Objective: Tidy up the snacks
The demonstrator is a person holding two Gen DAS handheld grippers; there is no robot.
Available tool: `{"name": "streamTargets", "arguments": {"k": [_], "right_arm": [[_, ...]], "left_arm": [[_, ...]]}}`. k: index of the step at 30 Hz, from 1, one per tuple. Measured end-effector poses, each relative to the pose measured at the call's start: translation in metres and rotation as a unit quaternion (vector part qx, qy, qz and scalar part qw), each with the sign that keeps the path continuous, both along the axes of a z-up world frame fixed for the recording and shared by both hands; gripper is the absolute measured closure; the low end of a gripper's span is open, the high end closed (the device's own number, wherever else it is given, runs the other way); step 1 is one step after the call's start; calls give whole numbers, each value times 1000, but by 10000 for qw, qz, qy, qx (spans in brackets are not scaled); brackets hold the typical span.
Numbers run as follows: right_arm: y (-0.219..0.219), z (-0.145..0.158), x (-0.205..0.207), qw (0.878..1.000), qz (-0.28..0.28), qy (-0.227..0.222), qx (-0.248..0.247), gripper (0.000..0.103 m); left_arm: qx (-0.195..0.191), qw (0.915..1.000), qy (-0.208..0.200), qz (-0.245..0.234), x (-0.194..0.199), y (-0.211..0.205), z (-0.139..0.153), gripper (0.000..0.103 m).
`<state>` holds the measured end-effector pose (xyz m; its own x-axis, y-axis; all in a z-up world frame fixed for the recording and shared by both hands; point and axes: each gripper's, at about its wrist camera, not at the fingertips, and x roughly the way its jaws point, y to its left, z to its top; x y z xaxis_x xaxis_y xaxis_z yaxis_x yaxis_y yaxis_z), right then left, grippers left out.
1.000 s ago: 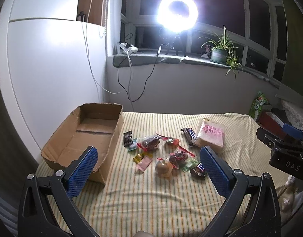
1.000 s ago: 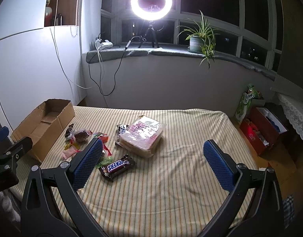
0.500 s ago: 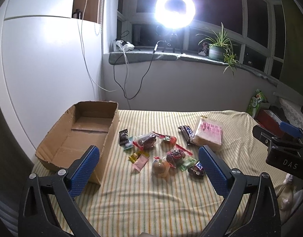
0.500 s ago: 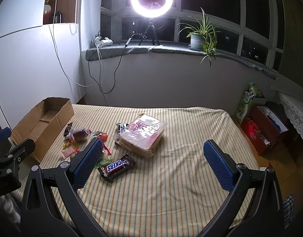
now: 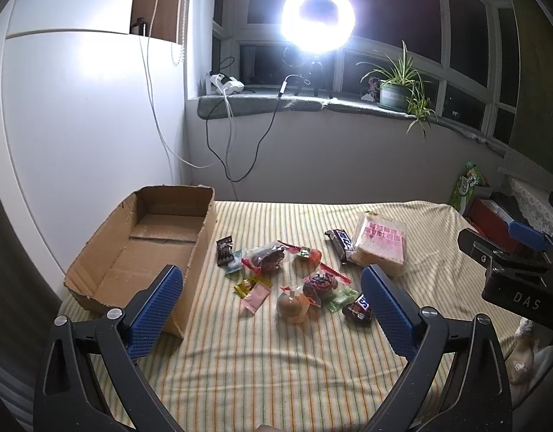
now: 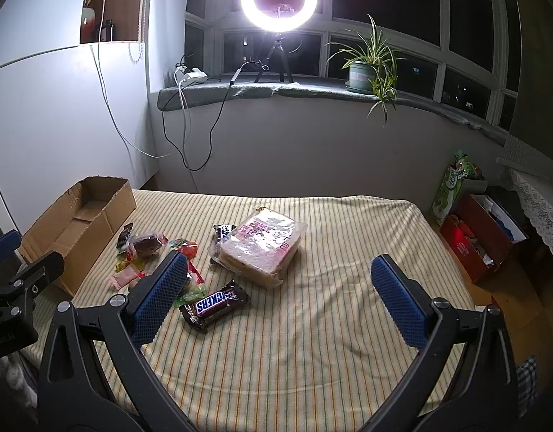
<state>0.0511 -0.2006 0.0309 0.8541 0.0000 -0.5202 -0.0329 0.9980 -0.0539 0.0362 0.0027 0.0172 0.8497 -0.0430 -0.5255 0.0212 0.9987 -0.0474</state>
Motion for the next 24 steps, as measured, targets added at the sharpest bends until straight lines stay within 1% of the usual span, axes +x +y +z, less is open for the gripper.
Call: {"name": "streamTargets", "arguments": {"k": [5, 18, 24], "right_arm": [[1, -1, 1, 10000, 3, 16, -8, 0], [3, -6, 4, 10000, 75, 41, -50, 0], [4, -8, 6, 9999, 104, 81, -65, 0]], "left_arm": [[-2, 10000, 13, -10, 1, 0, -1, 4], [-21, 10000, 81, -45, 4, 0, -6, 11], [-36, 9999, 104, -69, 6, 1, -8, 12]]}}
